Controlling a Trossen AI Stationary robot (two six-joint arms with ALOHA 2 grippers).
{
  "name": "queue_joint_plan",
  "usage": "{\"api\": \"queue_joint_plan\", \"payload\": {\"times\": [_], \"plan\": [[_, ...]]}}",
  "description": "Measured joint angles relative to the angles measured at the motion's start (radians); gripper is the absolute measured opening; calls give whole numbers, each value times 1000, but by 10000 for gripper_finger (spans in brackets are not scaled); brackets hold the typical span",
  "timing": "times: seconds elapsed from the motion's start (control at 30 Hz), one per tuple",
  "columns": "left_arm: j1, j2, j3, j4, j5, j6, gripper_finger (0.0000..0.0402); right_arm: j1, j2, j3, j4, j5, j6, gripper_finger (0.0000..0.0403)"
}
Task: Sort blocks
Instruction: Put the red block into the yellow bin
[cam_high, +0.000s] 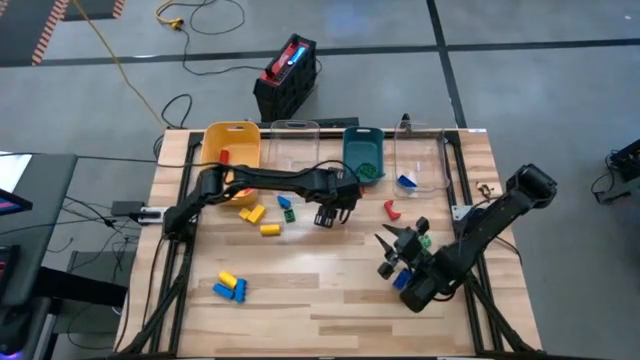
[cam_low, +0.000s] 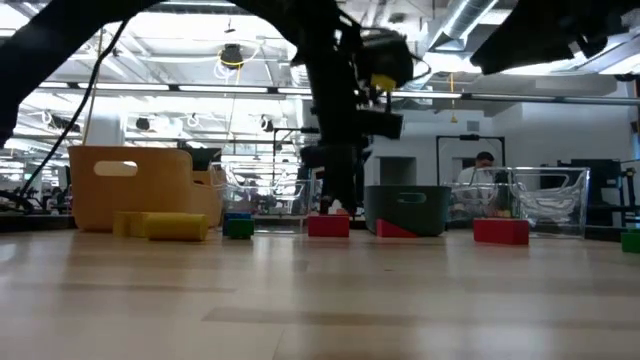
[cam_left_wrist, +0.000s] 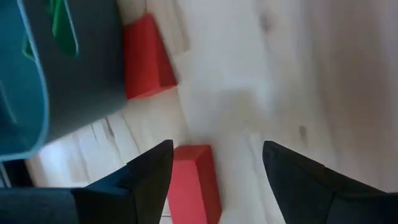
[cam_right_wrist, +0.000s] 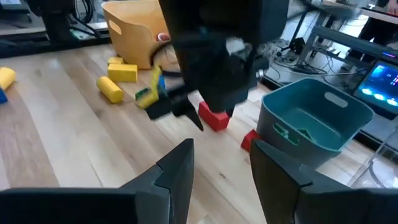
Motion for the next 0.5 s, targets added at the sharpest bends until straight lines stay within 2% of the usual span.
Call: {"api": "queue_joint_plan", "payload": {"times": [0.17,0.5], "plan": [[35,-1,3,28,-10,-72,242,1,-5,0,74,31,-75,160],[64,1,-2,-18,14,-38,242,-7,-5,0,239,40,-269,159]]}}
